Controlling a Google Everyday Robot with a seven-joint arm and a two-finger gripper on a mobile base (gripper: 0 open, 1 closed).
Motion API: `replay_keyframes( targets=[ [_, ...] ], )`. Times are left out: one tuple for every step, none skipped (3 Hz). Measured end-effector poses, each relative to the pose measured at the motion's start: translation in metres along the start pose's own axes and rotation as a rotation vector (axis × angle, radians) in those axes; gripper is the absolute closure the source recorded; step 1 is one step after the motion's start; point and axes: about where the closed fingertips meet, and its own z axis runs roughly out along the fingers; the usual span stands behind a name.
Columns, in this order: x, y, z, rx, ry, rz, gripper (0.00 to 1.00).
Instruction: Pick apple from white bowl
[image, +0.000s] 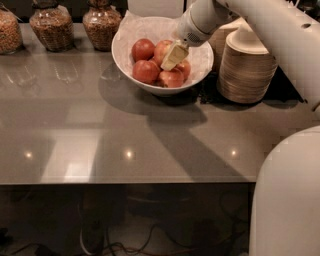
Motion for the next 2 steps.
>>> replay_keyframes(
  targets=[
    [0.002,0.0003,0.0067,-0.012,0.009,0.018,0.34],
    [0.003,0.0014,0.0099,-0.022,0.013,0.029,0.34]
  ],
)
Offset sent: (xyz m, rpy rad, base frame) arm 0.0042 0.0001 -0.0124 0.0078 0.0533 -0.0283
